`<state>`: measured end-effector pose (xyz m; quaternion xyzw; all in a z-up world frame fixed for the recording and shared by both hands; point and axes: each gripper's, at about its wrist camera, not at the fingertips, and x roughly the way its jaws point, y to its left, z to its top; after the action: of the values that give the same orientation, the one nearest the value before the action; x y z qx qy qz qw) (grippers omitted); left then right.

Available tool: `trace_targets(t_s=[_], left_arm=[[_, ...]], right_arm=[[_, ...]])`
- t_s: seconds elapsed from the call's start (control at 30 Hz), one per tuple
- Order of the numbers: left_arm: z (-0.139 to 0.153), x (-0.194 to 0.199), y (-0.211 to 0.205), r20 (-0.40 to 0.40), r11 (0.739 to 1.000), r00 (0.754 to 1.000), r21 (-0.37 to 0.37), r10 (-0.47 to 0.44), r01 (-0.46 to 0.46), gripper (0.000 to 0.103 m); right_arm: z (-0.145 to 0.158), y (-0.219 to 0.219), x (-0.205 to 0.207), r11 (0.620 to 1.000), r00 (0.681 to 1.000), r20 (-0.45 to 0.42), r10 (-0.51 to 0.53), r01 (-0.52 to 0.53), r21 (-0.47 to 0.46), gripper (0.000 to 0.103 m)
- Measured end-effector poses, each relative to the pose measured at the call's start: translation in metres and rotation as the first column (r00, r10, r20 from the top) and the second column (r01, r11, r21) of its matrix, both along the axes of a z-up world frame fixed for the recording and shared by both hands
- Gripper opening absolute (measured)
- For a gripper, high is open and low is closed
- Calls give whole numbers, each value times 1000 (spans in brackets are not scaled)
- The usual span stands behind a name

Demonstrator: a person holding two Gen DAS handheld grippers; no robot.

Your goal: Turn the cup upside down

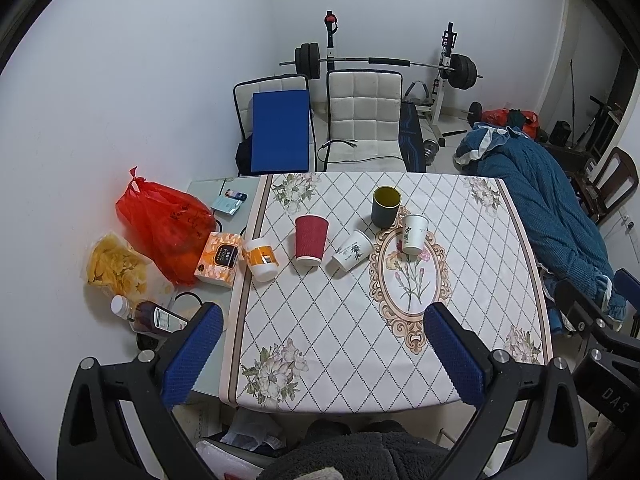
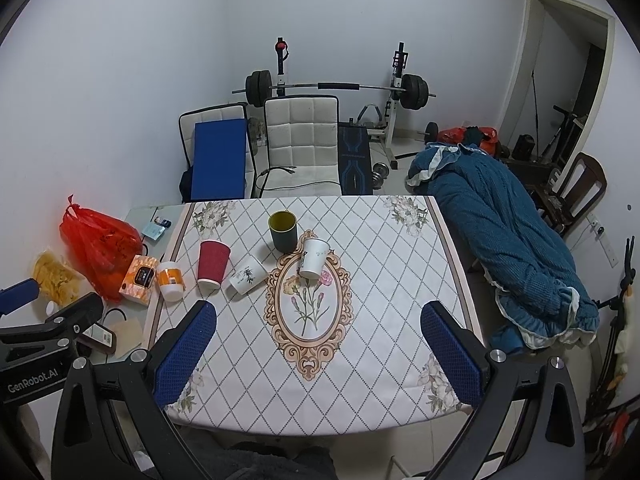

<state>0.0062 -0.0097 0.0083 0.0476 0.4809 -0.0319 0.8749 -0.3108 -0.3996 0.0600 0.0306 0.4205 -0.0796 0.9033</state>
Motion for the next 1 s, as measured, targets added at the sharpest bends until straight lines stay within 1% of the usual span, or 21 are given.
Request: trace_targets(t_s=[0.07, 0.1, 0.47, 1.0], left_arm=[[1, 1, 0, -1, 1000, 1000, -1, 0, 0, 103], [1, 0, -1, 0, 1000, 1000, 0, 1, -1, 103], [9, 1, -6, 14, 1000, 1000, -10, 1, -1, 103], [9, -11, -2, 42, 1000, 999, -25, 9, -8, 103]], right_arm=[[4, -3, 2, 1000, 1000, 4, -3, 3, 2, 103], [12, -9, 5, 1000, 1000, 6, -6, 6, 4, 103], [16, -11, 5, 1000, 1000, 14, -8, 8, -1, 103], [26, -5, -1, 1000, 999, 40, -3, 4, -14, 103]])
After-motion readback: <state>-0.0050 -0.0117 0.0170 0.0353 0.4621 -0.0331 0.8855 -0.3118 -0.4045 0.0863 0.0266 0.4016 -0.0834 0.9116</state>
